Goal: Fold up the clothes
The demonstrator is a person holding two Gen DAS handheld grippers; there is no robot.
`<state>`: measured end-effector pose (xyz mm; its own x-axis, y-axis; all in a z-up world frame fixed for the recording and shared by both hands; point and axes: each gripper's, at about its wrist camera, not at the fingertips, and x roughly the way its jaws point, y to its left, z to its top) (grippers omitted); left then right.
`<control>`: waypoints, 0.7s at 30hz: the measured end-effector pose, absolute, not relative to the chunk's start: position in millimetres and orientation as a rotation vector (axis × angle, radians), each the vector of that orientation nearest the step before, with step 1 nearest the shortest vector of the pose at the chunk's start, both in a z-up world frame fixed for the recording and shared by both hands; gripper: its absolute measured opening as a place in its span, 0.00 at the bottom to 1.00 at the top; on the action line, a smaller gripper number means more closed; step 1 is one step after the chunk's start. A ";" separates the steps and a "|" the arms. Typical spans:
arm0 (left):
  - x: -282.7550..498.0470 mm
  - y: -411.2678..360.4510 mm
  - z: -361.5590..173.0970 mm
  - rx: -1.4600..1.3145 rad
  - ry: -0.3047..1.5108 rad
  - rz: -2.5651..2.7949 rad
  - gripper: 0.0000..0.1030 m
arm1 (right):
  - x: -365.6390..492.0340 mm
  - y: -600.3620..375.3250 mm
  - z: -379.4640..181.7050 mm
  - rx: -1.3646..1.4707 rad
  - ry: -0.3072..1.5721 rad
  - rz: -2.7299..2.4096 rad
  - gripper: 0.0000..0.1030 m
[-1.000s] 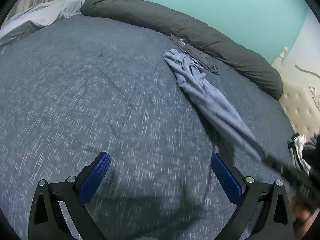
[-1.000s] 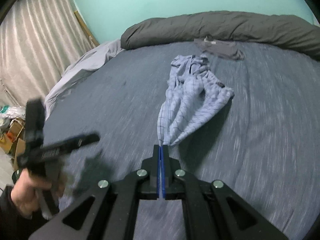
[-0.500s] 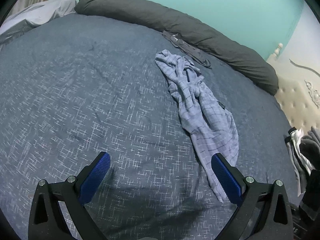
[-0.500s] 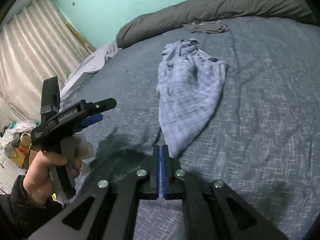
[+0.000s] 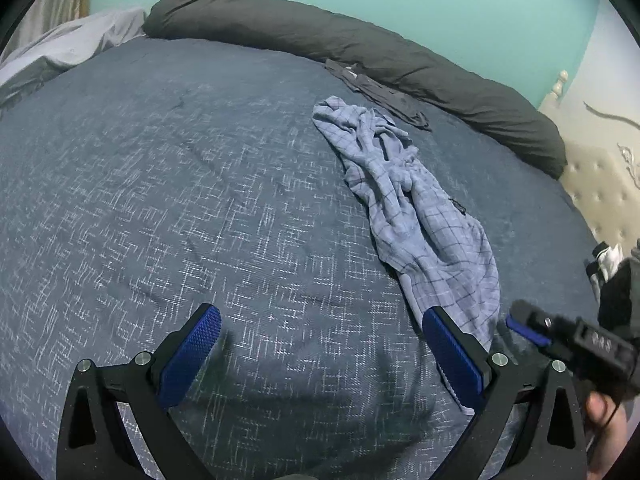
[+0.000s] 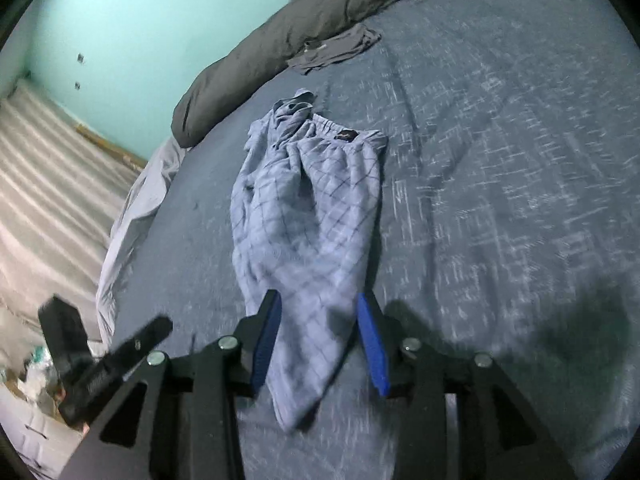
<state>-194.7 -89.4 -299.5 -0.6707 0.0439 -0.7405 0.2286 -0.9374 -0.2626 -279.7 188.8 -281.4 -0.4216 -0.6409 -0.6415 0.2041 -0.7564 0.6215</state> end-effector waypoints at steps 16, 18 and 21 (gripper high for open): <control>-193.7 -88.0 -303.8 1.241 0.470 -2.738 1.00 | -286.9 171.4 -304.6 1.305 -0.579 -2.128 0.04; -193.9 -88.3 -303.6 1.237 0.465 -2.739 1.00 | -287.7 177.2 -306.5 1.301 -0.605 -2.124 0.02; -195.2 -87.7 -304.5 1.241 0.466 -2.739 1.00 | -286.5 187.1 -303.3 1.281 -0.633 -2.138 0.01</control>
